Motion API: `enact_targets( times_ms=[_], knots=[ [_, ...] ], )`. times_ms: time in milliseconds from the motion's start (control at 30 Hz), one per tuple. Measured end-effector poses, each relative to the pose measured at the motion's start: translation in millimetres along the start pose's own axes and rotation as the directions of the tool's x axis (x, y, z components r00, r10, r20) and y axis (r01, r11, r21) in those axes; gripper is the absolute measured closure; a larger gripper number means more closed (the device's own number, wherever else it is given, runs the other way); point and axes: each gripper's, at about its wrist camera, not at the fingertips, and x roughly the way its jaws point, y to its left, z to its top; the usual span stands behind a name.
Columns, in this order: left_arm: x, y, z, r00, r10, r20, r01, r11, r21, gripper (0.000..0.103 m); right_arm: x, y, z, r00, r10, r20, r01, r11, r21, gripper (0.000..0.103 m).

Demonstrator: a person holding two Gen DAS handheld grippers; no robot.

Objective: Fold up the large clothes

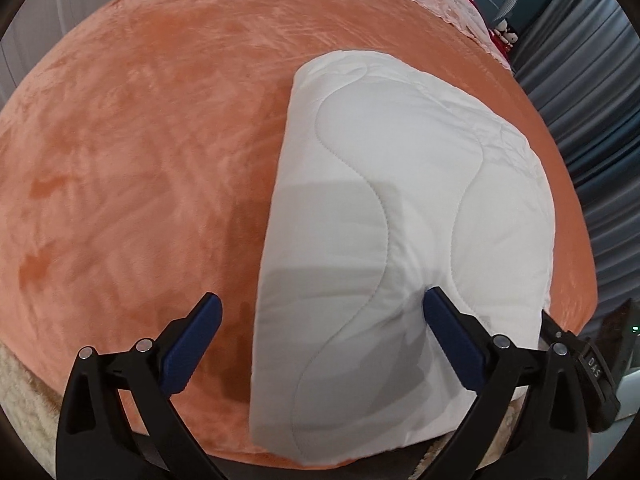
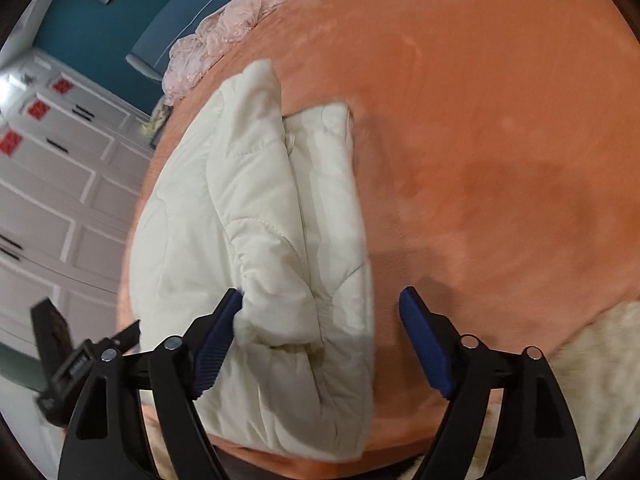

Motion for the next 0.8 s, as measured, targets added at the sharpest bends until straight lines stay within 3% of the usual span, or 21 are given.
enact_targets(
  times_ms=[167,400,533,667,800],
  knots=[
    [10.3,-3.9,9.1,0.999,-0.047,0.004,0.047,0.999,0.002,0.005,21.0,-9.4,-0.2,0.991,0.134,-0.027,-0.131,0.987,0.092,0.019],
    [32.2,5.1,20.8,0.981,-0.191,-0.022,0.189,0.98,-0.063,0.005,35.0,-11.4,1.0,0.975,0.222,-0.02,-0.218,0.969,0.118,0.017],
    [29.2,1.3,23.6,0.98,-0.2,-0.017,0.199,0.979,-0.045,0.006,39.5,-4.4,2.2,0.974,0.224,-0.028,-0.219,0.97,0.108,0.033],
    [8.1,-15.9,25.3,0.985,-0.168,0.03,0.166,0.985,0.038,0.028,22.3,17.4,8.7,0.988,0.155,-0.003,-0.155,0.988,0.006,0.063],
    [-23.6,-37.2,33.8,0.985,-0.123,0.123,0.103,0.982,0.159,0.04,-4.5,55.7,13.5,0.993,0.102,0.06,-0.093,0.987,-0.132,0.07]
  ],
)
